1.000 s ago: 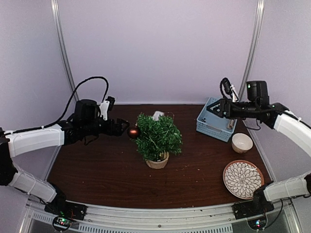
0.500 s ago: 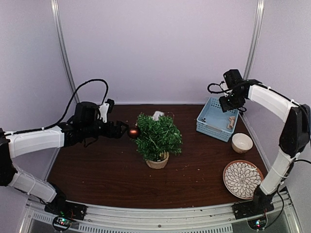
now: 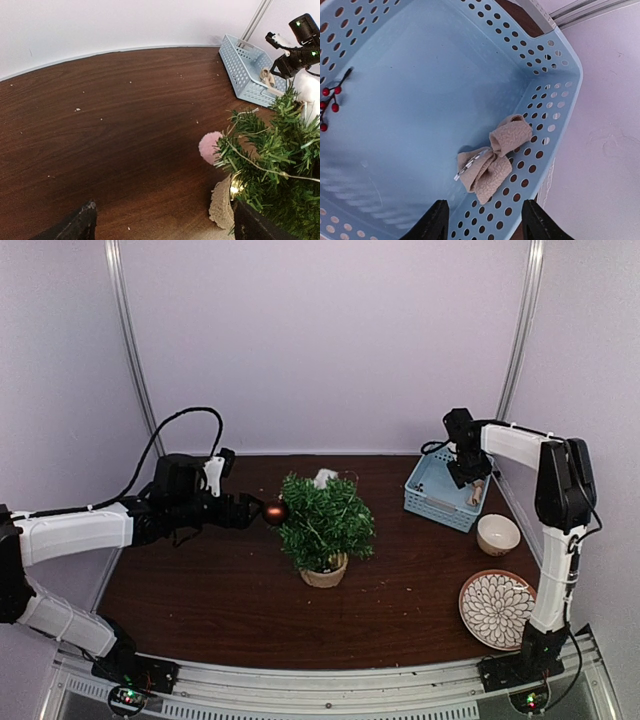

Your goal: Decorate the small christmas tree

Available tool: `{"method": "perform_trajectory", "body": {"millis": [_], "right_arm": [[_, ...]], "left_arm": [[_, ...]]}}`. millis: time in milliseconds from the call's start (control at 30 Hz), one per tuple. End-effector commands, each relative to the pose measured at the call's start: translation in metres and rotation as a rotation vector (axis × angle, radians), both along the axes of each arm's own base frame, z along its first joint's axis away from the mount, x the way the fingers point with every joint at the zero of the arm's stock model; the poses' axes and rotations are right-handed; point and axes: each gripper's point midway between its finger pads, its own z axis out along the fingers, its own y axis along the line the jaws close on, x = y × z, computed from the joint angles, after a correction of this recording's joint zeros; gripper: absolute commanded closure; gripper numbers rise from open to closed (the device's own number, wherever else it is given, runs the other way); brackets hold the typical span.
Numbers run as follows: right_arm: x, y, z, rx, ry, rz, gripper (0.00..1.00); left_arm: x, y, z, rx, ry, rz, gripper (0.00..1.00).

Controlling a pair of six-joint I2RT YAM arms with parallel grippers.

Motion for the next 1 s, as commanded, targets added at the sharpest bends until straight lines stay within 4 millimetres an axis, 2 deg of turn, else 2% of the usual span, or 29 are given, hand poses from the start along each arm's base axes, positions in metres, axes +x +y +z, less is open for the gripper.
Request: {"method": "perform_trajectory", "body": {"millis": [0,333,433,533,667,700,833,967], "right_arm": [[0.02,-0.021,0.001,-0.075,-0.049,-0.053,0.47],[0.039,-0.047,-0.029,-0.096,-0.025,-0.1,0.51],[0.044,-0.051,-0.034,-0.085,-0.025,-0.107,0.58],[0.048,-0.053,-0.035,-0.065,-0.032,-0.113,0.72],[0.05,-0.051,-0.023,-0.025,-0.063,-0.114,0.97],[0.05,-0.048,-0.019,-0.006,-0.074,-0.109,1.0],[0.048,-0.024,0.006,0.115,-0.136,-0.05,1.0],[0.041,0.013,0.044,0.249,-0.2,0.076,1.0]], "left_arm": [[0.006,0.001,0.009,-0.021,-0.041,0.012,0.05],[0.007,0.002,0.009,-0.013,-0.04,0.018,0.05],[0.008,0.003,0.011,-0.012,-0.043,0.024,0.05],[0.009,0.005,0.015,-0.007,-0.053,0.032,0.05],[0.008,0.008,0.02,0.005,-0.068,0.039,0.05],[0.007,0.009,0.022,0.006,-0.073,0.041,0.05],[0.005,0.012,0.031,0.004,-0.098,0.043,0.05],[0.002,0.016,0.039,0.017,-0.126,0.043,0.04]]}}
